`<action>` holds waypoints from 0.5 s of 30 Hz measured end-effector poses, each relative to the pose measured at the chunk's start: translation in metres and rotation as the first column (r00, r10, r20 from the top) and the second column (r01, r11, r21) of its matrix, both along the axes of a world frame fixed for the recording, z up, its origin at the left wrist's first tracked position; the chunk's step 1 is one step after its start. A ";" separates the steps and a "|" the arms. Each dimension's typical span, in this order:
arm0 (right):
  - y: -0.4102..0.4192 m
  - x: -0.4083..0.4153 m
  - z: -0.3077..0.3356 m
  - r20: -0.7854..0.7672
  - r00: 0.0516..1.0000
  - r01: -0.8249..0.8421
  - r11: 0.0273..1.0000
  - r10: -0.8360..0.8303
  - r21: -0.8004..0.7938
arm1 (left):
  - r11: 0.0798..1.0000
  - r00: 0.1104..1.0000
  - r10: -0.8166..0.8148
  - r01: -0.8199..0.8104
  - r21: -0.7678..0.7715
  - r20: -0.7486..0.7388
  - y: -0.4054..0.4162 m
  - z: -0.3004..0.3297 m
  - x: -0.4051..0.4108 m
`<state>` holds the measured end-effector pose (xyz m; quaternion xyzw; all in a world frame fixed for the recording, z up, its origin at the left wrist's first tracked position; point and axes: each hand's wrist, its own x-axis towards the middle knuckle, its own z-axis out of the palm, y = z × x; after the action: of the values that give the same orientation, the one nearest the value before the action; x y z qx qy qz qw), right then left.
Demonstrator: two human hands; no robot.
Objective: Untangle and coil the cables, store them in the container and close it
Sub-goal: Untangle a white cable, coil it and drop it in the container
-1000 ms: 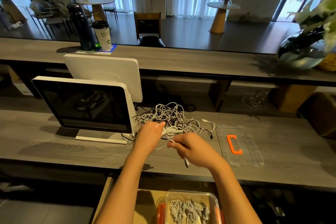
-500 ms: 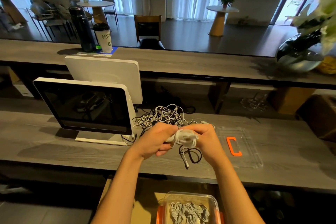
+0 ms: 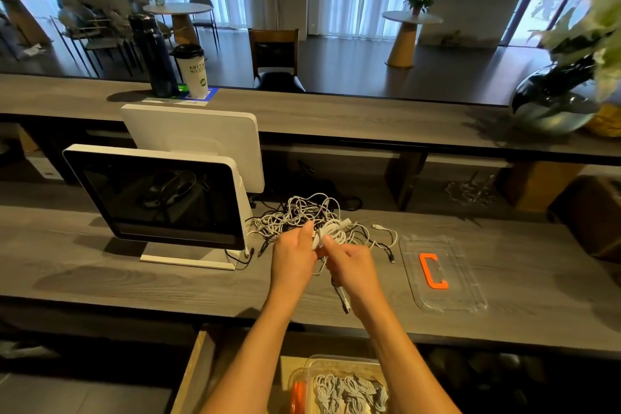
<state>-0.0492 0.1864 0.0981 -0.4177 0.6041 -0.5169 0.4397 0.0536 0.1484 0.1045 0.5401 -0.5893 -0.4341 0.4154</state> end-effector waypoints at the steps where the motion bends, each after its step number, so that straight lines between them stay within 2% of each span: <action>1: 0.001 0.000 0.000 0.015 1.000 0.005 0.999 -0.005 0.035 | 0.998 0.997 0.020 -0.015 -0.060 0.074 0.000 -0.002 0.001; 4: 0.002 -0.001 0.004 0.059 0.998 0.009 0.992 -0.017 0.125 | 0.979 0.973 0.064 -0.019 -0.202 0.222 -0.003 -0.012 0.004; 7: 0.002 -0.002 0.005 0.062 0.998 0.003 0.984 -0.014 0.179 | 0.964 0.938 0.069 0.024 -0.264 0.339 -0.006 -0.017 0.007; 11: 0.005 -0.008 0.007 0.041 0.996 -0.083 0.981 0.077 0.174 | 0.978 0.903 0.054 0.039 -0.205 0.427 -0.014 -0.014 0.010; 15: 0.009 -0.019 0.014 -0.183 0.969 -0.132 0.974 0.166 0.187 | 0.995 0.915 0.013 0.029 -0.099 0.404 -0.021 -0.012 0.016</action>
<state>-0.0681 0.1950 0.1120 -0.4713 0.6542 -0.3839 0.4501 0.0695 0.1278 0.0927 0.5937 -0.6862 -0.2840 0.3100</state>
